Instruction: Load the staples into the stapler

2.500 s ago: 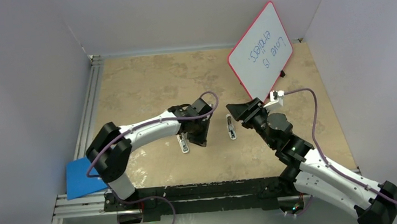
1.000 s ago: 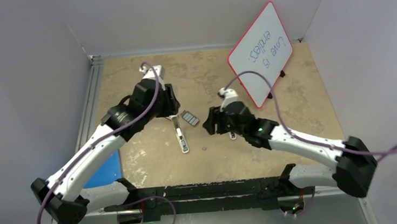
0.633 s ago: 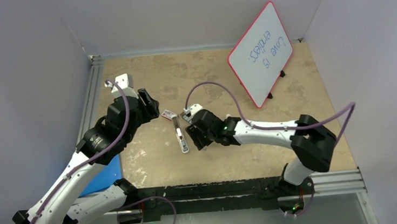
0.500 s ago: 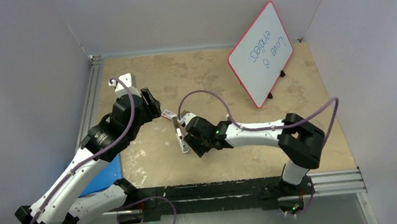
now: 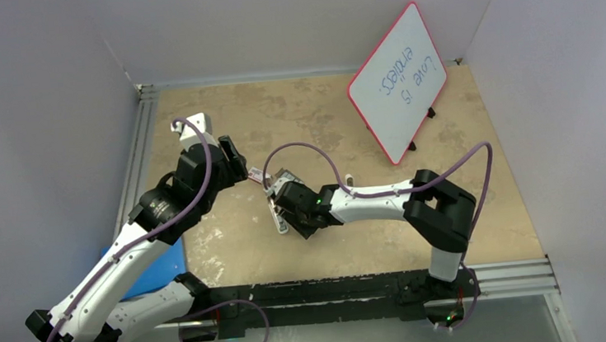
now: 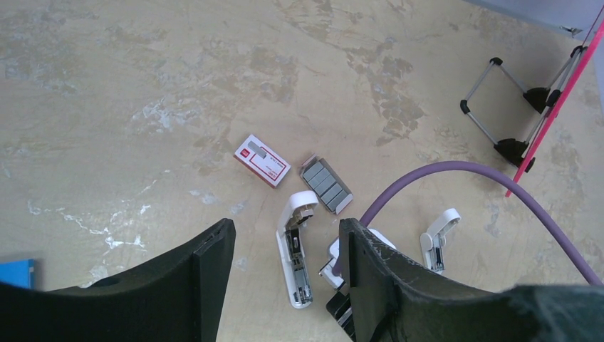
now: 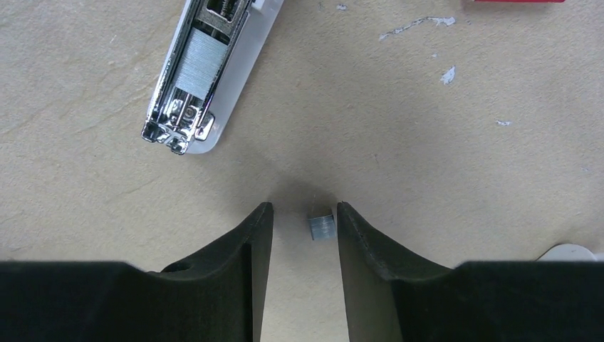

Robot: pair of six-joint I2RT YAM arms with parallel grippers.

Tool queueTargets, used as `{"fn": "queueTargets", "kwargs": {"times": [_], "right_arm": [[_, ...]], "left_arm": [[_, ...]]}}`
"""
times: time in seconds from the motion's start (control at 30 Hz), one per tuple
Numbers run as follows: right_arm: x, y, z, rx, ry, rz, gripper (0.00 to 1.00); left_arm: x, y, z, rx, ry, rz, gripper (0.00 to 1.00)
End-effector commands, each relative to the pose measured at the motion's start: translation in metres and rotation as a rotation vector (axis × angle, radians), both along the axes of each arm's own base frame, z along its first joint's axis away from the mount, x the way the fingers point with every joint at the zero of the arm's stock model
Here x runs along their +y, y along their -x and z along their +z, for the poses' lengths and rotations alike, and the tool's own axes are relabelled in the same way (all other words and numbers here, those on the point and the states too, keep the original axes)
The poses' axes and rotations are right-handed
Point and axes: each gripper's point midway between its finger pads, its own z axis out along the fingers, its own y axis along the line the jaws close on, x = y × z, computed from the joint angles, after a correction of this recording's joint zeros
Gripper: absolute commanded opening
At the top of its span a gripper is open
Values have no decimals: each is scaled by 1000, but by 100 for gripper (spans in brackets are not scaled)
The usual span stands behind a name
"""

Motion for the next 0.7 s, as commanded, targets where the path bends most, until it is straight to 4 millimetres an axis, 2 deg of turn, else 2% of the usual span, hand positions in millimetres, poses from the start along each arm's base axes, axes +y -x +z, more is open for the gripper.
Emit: {"fn": "queueTargets", "kwargs": {"times": [0.0, 0.13, 0.37, 0.53, 0.67], "right_arm": [[0, 5, 3, 32, 13, 34, 41], [-2, 16, -3, 83, 8, 77, 40], [-9, 14, -14, 99, 47, 79, 33], [-13, 13, -6, 97, 45, 120, 39], [-12, 18, 1, 107, 35, 245, 43]], "left_arm": [[-1, -5, 6, -30, 15, 14, 55], [-3, -6, 4, -23, 12, 7, 55], [-5, -6, 0, -13, 7, -4, 55], [-7, -7, -1, -9, 5, -10, 55], [-8, -7, -2, -6, 6, -16, 55]]}}
